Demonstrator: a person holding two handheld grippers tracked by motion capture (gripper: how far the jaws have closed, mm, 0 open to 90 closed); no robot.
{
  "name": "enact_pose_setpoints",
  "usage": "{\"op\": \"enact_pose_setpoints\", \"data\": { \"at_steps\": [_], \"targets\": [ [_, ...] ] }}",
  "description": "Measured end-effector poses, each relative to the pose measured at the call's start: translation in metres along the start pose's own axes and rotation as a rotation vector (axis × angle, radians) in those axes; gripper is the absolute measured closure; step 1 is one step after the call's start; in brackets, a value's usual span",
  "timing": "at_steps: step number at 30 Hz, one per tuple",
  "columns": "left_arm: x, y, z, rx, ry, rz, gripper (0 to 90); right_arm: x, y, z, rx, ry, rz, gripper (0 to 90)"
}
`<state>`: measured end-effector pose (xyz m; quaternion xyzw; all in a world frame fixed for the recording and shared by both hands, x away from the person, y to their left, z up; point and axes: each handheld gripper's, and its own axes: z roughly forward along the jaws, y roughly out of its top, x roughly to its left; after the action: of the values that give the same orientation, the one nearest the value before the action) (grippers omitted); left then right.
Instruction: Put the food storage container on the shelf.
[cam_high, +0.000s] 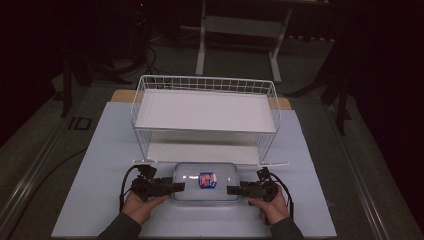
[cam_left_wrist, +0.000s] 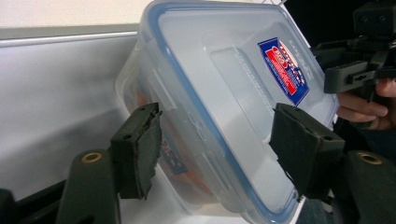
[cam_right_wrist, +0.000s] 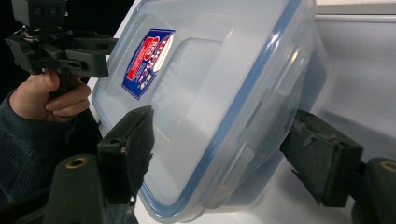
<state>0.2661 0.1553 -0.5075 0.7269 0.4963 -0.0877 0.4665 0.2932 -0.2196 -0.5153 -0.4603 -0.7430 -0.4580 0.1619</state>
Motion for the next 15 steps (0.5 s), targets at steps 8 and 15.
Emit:
{"op": "enact_pose_setpoints", "data": {
  "at_steps": [8,15],
  "targets": [
    [-0.0037,-0.0039,-0.0029,-0.014,0.006,0.025,36.4,0.0043,-0.0028,-0.0048,-0.014,-0.005,-0.024,31.2],
    [-0.0048,-0.0066,-0.0053,-0.009,-0.014,0.01,34.4,0.0095,-0.0062,-0.0065,-0.026,-0.003,-0.061,35.7]
  ]
}}
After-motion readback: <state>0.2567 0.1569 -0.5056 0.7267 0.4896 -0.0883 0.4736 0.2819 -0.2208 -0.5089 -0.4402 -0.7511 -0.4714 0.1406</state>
